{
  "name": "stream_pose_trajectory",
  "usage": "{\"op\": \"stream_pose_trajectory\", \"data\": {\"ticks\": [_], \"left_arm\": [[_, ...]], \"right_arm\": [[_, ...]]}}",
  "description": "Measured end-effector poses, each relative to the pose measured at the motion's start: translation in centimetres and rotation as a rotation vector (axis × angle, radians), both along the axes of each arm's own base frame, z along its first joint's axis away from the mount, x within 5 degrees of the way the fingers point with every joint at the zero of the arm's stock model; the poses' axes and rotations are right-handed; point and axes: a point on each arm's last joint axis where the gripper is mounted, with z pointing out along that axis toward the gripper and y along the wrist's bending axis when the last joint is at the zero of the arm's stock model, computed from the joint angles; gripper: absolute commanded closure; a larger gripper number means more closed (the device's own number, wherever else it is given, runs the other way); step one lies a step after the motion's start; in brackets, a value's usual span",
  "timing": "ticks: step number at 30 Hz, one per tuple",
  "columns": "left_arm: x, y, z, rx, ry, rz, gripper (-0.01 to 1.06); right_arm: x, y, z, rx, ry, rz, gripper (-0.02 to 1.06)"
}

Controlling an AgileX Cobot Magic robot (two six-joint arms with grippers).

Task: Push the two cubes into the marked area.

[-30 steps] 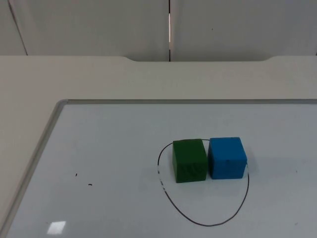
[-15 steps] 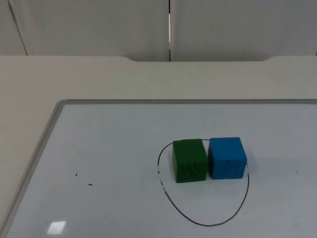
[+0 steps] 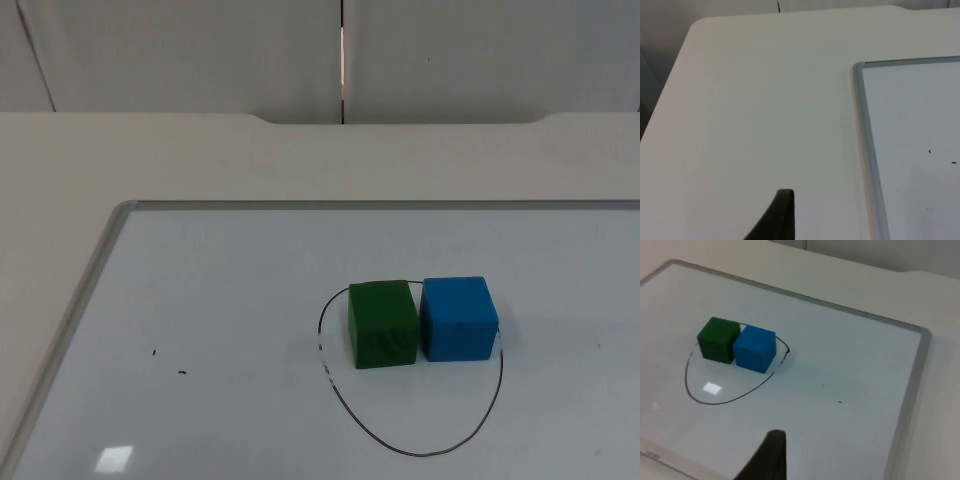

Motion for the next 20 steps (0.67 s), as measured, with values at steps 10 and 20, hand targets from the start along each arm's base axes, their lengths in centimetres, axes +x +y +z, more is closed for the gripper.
{"op": "stream_pose_trajectory", "data": {"ticks": [10,20], "left_arm": [[0.0,0.0,0.0,0.0,0.0,0.0,0.0],[0.0,0.0,0.0,0.0,0.0,0.0,0.0]], "right_arm": [[-0.13,0.12,0.0,0.0,0.0,-0.182,-0.01],[-0.2,0.21,0.02,0.0,-0.002,-0.297,-0.01]]}}
